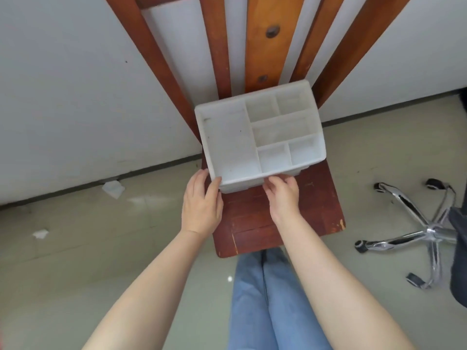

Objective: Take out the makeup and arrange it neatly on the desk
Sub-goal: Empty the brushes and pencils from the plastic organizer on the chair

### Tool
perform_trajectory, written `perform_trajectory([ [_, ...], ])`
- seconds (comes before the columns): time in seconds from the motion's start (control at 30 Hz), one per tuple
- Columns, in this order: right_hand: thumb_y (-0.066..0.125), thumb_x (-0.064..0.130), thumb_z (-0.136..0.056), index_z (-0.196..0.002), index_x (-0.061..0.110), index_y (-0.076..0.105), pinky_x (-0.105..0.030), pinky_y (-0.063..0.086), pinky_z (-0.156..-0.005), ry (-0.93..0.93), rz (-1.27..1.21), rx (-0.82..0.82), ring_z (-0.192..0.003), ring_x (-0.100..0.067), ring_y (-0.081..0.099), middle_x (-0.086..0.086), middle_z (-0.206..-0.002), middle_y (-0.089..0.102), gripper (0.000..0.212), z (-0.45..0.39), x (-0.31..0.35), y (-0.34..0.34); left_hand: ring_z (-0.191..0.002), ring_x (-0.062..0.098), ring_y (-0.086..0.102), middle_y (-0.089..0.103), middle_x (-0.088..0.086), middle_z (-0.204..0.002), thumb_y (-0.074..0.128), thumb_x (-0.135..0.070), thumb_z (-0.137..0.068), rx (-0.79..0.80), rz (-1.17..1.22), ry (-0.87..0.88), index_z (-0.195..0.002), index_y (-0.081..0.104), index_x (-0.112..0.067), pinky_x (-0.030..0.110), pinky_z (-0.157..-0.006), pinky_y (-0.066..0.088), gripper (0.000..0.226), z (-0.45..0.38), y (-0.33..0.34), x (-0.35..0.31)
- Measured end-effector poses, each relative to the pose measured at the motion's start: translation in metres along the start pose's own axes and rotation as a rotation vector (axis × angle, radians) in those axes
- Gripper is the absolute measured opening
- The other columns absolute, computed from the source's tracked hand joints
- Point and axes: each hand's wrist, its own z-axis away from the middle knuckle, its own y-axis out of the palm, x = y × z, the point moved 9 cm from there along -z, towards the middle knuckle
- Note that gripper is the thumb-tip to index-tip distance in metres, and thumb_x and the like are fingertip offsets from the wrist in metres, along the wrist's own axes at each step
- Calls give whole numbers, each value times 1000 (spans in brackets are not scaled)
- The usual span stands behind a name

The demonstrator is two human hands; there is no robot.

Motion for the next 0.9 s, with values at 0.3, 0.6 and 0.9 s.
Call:
perform_trajectory([
  [0.3, 50, -3, -89, -76, 12, 45, -35, 45, -86, 148, -54, -18, -77, -15, 55, -5, -79, 51, 19, 10, -18, -29, -99, 58, 54, 56, 41, -106, 62, 10, -67, 85, 5, -94, -101, 62, 15, 63, -77, 45, 35, 5, 6, 5],
  [0.6, 49, 7, -92, -74, 10, 44, -37, 46, -89, 273, 236, -95, -79, -22, 57, -7, -79, 53, 18, 58, -50, -89, -138, 38, 19, 26, 25, -146, 45, -1, -84, 173, -22, -238, -137, 33, 2, 41, -114, 17, 54, 30, 17, -2],
  [0.9, 51, 14, -87, -91, 7, 57, -30, 44, -71, -190, 1602, 345, -84, -23, 58, -11, -93, 64, 10, 52, 21, -44, -86, 43, 62, 66, 24, -91, 67, 12, -59, 258, 47, -184, -86, 66, 8, 44, -67, 53, 27, 51, 34, -25],
])
